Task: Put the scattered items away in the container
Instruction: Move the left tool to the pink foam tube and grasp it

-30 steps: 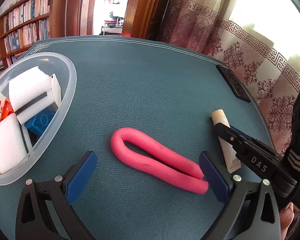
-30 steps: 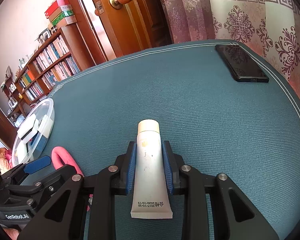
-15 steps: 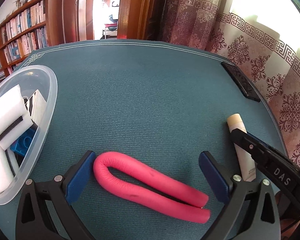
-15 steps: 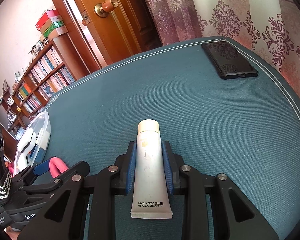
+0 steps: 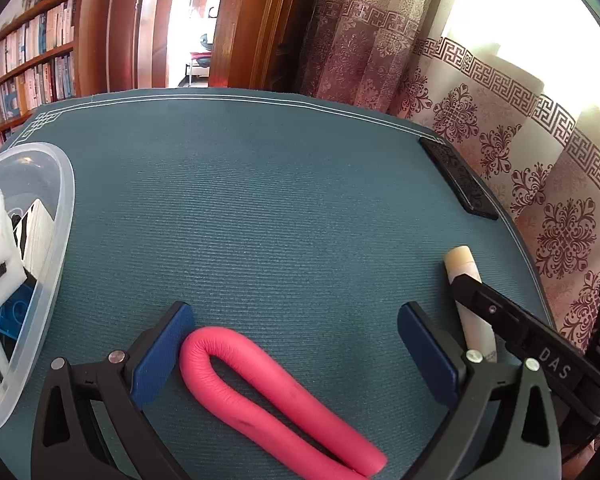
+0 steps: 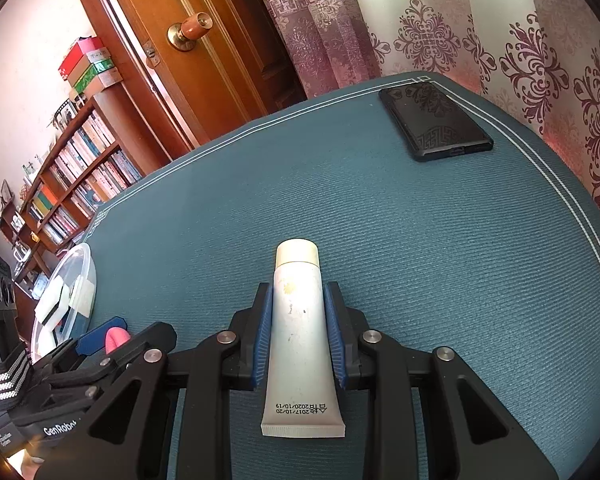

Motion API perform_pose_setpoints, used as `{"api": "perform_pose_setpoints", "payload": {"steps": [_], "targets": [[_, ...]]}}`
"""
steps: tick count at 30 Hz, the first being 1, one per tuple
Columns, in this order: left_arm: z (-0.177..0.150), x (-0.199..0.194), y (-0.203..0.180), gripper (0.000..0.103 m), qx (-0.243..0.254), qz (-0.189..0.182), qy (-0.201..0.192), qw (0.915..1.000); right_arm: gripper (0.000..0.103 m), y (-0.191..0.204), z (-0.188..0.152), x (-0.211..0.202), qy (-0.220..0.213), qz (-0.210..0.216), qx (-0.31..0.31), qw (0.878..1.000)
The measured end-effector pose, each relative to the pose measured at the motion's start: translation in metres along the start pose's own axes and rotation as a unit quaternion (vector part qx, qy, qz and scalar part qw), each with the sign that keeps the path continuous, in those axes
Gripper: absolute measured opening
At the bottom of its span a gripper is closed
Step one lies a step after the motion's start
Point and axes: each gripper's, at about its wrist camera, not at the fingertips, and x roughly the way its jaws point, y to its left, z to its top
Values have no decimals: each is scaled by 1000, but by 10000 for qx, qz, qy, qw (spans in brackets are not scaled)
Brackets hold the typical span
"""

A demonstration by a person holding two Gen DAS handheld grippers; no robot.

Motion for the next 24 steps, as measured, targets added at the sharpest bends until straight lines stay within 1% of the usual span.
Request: {"api": "perform_pose_setpoints", "payload": {"steps": [3,6,8,10,11,13,17,22,24], "targets": [[-5,-1,-10,102,288,61,55,9996,29,2,0,0,-10,-64,-69,10000],[-12,-5,-13,102,365,312,89,9988,29,5,-1,1,-26,-134,-142,9998],[-15,-8,-11,101,254,413,73,9988,29,6,-1,1,-37,-171,-167,9997],[-19,-12,-9,97,190,547,39,9983,29,6,-2,1,-43,-197,-195,9996],[-21,-14,-9,95,129,563,39,9983,29,6,-2,1,-45,-203,-200,9996],[-24,-20,-3,95,-93,477,2,9988,29,6,-2,1,-44,-198,-193,9996],[-26,-28,8,97,-495,495,-60,9975,29,7,-2,0,-49,-208,-184,9996],[-33,-34,14,97,-635,573,-55,9963,29,8,-1,0,-52,-246,-210,9995],[-34,-33,13,97,-596,586,-55,9965,29,9,-2,0,-53,-233,-197,9995]]}}
